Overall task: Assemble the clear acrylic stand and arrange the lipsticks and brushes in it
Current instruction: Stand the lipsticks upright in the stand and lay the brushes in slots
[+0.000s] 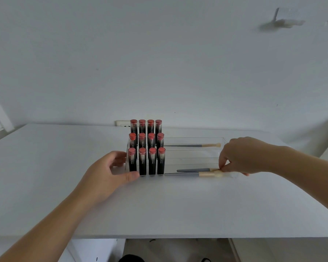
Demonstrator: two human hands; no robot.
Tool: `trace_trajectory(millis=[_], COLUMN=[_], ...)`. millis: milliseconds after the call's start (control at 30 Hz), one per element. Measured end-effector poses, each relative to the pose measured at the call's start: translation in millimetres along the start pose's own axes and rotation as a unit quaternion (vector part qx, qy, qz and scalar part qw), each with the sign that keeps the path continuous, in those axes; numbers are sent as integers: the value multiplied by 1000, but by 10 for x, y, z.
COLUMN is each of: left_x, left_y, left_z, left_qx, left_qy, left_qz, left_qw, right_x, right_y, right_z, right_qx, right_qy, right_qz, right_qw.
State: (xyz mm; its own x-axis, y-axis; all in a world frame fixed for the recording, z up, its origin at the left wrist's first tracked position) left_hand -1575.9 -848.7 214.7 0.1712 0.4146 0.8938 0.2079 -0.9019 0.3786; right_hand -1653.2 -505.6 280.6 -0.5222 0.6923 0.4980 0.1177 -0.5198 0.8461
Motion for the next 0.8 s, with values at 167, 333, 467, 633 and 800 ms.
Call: trace_trajectory(millis=[167,333,467,633,800], left_x=[-4,-34,-38,-38,-22], left_y=[10,19,19,18,15], left_z=[-5,-11,-22,-21,-25], left_qx=[-5,-4,-1,-1,-2], left_qy=[-2,-1,-3,-5,-9], left_qz=[6,11,12,8,9], left_qw=[1000,1000,1000,1000,1000], right_x=[-28,-49,48,228,321], right_y=[44,11,-13,3,41], right_z=[-51,2,89,147,102], right_qx=[-5,37,100,127,110], right_qy=[16,44,38,1,-30], right_qz=[89,136,120,81,-27], right_qw=[996,989,987,989,993])
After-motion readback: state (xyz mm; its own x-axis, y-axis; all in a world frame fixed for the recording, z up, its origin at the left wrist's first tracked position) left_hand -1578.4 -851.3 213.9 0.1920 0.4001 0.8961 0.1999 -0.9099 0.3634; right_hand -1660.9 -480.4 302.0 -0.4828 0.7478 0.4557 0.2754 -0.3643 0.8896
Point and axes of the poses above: each hand's wrist, its own z-axis away from the middle knuckle, its own y-axis out of the back of the hand, x = y × z, the point moved 6 cm from there along -z, towards the middle knuckle, and after that the axes turned 13 degrees about z, right-handed, at the moved point
